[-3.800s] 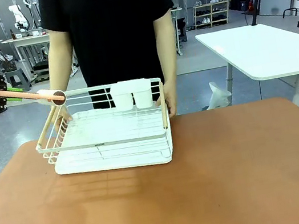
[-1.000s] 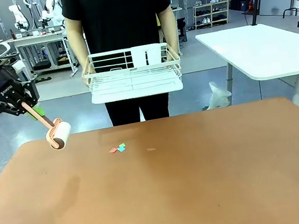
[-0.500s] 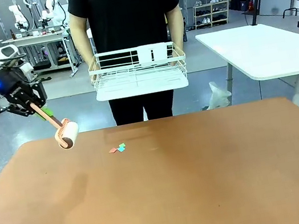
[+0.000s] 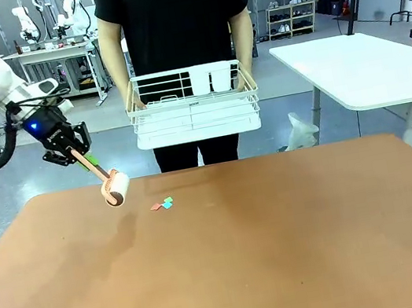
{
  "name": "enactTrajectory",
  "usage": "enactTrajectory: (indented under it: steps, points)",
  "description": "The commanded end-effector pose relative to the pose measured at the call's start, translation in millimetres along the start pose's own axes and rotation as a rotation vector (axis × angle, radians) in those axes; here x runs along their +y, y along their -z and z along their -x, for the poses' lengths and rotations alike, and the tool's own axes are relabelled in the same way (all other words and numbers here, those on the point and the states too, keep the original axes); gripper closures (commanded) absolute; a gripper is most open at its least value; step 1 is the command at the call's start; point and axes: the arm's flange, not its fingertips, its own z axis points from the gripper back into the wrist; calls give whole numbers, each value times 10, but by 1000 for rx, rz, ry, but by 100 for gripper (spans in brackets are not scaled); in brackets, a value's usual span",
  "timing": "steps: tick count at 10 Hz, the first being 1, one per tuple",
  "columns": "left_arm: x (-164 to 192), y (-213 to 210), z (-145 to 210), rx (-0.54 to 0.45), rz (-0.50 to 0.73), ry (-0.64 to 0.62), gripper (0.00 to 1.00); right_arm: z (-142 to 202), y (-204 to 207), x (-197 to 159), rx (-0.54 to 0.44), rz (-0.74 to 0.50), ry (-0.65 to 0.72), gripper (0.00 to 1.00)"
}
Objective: Clean the table.
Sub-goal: Clean the table with the Lint Roller when the human lifts the Dish drying rack.
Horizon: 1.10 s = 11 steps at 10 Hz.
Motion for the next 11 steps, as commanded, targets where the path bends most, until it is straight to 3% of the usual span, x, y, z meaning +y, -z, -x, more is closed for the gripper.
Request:
enactTrajectory:
  steps: [1,8,11]
  points:
    - [46,56,-141,-17,59,24,79,13,-18,36,-9,-12,-4,0]
    - [219,613,-172,-22,55,-5,79,13,-18,36,-9,-12,-4,0]
    - [206,794,-159,22,33,26,79,13,-18,36,-9,-12,-4,0]
